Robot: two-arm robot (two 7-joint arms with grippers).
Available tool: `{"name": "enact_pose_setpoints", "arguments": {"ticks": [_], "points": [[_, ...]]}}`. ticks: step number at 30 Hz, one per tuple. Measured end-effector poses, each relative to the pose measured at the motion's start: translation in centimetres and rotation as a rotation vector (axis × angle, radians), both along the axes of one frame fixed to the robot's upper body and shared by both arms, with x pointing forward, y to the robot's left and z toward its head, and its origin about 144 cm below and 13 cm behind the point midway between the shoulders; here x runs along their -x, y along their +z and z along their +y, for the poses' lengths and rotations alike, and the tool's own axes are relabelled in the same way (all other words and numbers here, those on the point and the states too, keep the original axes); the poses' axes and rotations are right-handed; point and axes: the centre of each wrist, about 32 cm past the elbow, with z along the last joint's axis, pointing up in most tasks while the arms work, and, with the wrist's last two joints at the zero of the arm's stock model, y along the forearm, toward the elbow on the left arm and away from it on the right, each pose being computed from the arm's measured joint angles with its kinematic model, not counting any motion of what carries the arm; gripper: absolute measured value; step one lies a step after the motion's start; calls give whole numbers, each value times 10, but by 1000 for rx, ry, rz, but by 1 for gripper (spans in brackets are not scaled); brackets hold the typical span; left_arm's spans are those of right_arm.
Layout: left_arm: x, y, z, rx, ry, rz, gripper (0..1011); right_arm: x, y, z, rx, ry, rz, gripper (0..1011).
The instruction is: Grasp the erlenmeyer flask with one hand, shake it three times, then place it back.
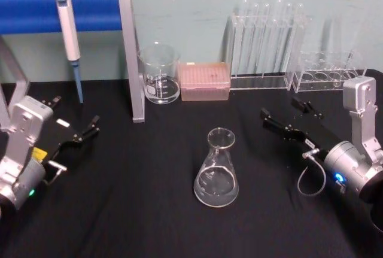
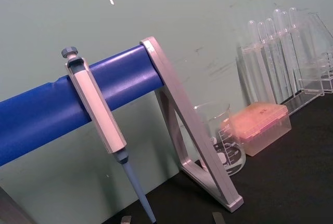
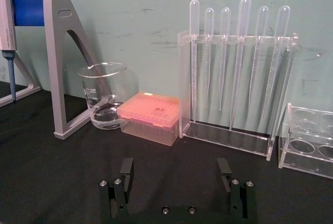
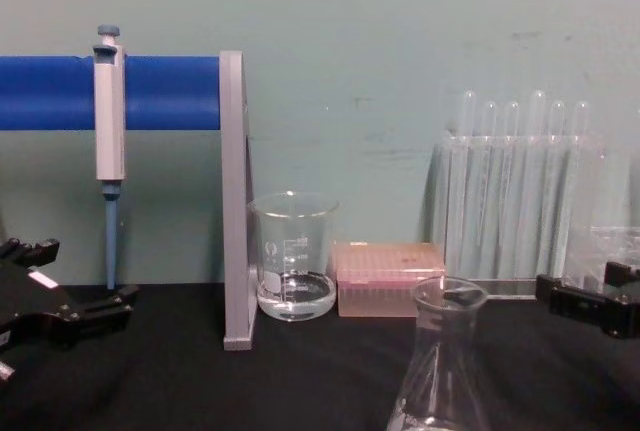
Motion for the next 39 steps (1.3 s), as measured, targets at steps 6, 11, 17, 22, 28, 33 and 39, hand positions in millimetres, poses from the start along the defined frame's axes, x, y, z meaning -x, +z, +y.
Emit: {"name": "enact_pose_setpoints", "arguments": {"ticks": [6, 11, 17, 22, 28, 33, 39], "points": [[0, 0, 0, 0, 0, 0, 1001, 0, 0, 0, 0, 0, 0, 1003], [0, 0, 0, 0, 0, 0, 1001, 0, 0, 0, 0, 0, 0, 1002], [0, 0, 0, 0, 0, 0, 1001, 0, 0, 0, 0, 0, 0, 1003], [0, 0, 0, 0, 0, 0, 1001, 0, 0, 0, 0, 0, 0, 1003], [0, 0, 0, 0, 0, 0, 1001, 0, 0, 0, 0, 0, 0, 1003], [0, 0, 0, 0, 0, 0, 1001, 0, 0, 0, 0, 0, 0, 1003], [0, 0, 0, 0, 0, 0, 1001, 0, 0, 0, 0, 0, 0, 1003]]}}
